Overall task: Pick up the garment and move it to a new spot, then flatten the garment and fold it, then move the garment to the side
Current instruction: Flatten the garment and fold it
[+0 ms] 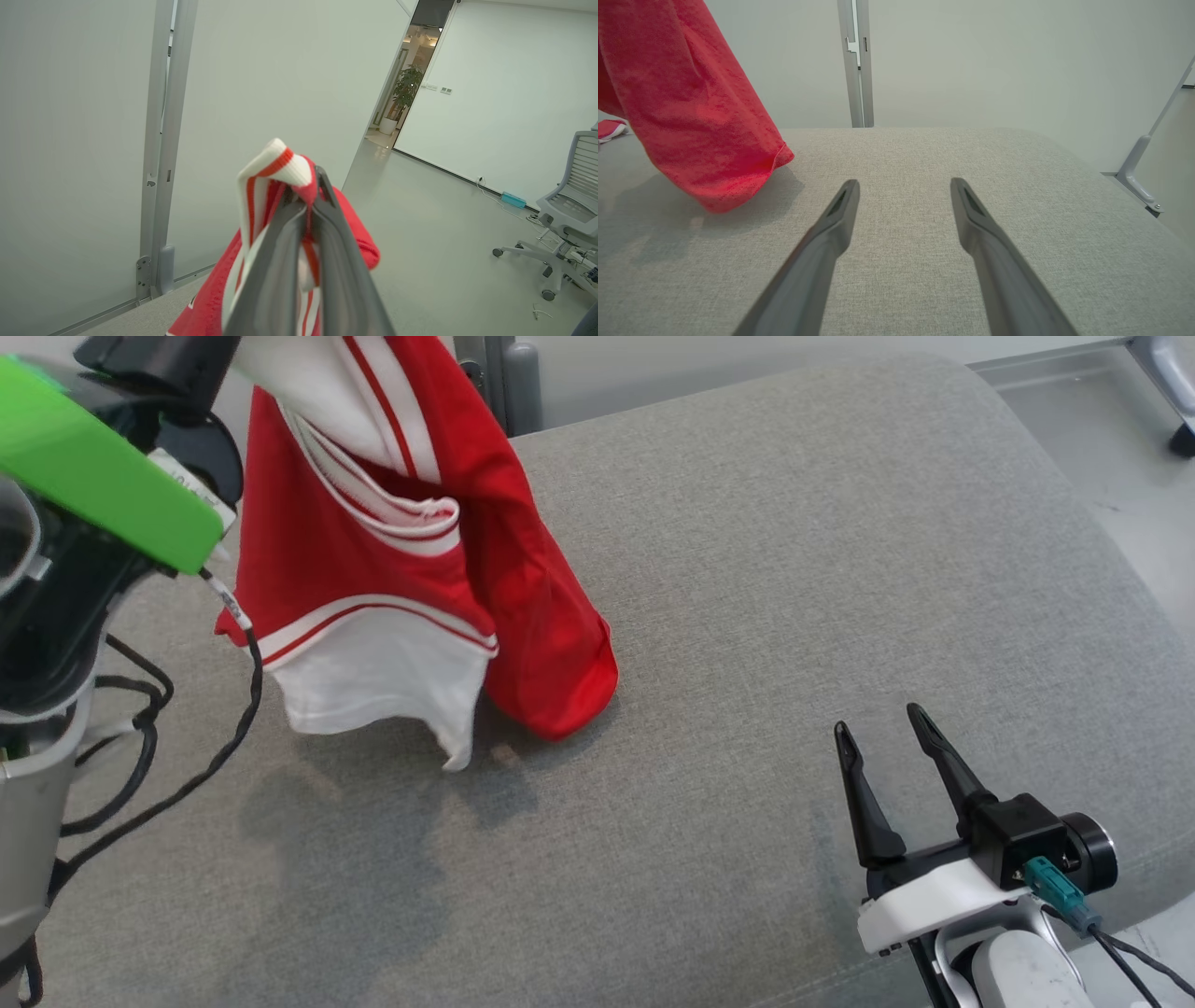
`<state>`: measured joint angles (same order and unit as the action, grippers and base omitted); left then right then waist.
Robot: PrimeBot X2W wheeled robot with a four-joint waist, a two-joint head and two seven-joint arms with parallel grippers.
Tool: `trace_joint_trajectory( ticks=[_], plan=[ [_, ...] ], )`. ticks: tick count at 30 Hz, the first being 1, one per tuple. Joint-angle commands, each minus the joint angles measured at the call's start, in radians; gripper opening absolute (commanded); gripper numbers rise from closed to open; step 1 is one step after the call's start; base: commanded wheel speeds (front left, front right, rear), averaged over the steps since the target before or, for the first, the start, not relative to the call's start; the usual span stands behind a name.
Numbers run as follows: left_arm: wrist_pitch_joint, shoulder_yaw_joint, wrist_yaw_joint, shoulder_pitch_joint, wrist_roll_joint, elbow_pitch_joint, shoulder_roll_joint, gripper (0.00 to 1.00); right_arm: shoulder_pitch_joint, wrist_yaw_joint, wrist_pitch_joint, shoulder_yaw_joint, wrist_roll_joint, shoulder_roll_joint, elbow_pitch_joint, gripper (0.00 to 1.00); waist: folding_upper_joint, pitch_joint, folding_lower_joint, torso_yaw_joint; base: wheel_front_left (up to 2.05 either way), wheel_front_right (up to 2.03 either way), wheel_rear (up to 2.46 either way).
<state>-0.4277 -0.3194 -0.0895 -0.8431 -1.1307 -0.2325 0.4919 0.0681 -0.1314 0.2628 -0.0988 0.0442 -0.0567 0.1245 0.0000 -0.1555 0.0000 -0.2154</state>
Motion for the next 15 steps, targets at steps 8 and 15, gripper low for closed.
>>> trace_joint_trajectory(
  ticks=[8,15],
  plan=[
    [-0.003,-0.079,-0.016,-0.083,0.003,0.063,-0.105,0.00,0.037,0.001,0.003,-0.012,0.011,0.005,0.006,1.00,0.0000,-0.058,0.0000,-0.077,0.00,0.00,0.00],
    [0.109,-0.237,0.014,-0.006,0.033,0.246,-0.329,0.00,0.080,0.001,0.003,-0.048,0.062,0.006,-0.004,1.00,0.0000,-0.148,0.0000,-0.126,0.00,0.00,0.00]
  ],
)
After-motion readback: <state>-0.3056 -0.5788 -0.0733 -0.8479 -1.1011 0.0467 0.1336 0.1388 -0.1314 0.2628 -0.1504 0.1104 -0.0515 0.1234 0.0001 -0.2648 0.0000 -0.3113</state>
